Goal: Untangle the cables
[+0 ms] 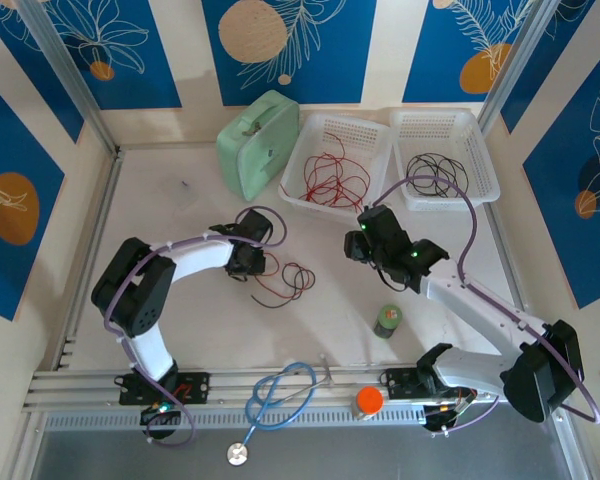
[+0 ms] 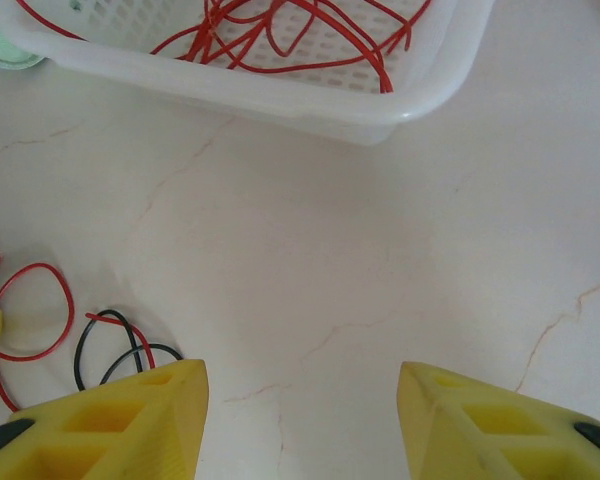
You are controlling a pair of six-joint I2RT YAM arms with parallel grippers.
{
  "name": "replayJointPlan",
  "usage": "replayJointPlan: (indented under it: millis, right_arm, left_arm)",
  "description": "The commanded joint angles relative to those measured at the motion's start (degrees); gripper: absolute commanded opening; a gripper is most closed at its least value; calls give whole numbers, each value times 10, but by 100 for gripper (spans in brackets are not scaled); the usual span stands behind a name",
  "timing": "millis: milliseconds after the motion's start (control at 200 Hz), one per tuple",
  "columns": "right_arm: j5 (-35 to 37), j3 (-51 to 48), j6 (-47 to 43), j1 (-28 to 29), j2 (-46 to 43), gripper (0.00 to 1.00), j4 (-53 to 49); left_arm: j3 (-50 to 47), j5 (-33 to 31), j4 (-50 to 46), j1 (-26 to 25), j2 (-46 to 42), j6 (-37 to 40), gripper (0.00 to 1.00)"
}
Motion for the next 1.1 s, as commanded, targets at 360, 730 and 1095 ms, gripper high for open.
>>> replayJointPlan:
  millis: [360,730,1095]
  right_arm:
    - [-37,-2,89,58,-7,53,-13]
    - [-49,42,153,151,139,53,10]
    - [-100,42,183,157,181,53,67]
  left_arm:
    - [8,6,-12,-1,5,13,0]
    - [150,10,-170,-18,-162,60,0]
    - [296,13,-301,-57,-214,79,0]
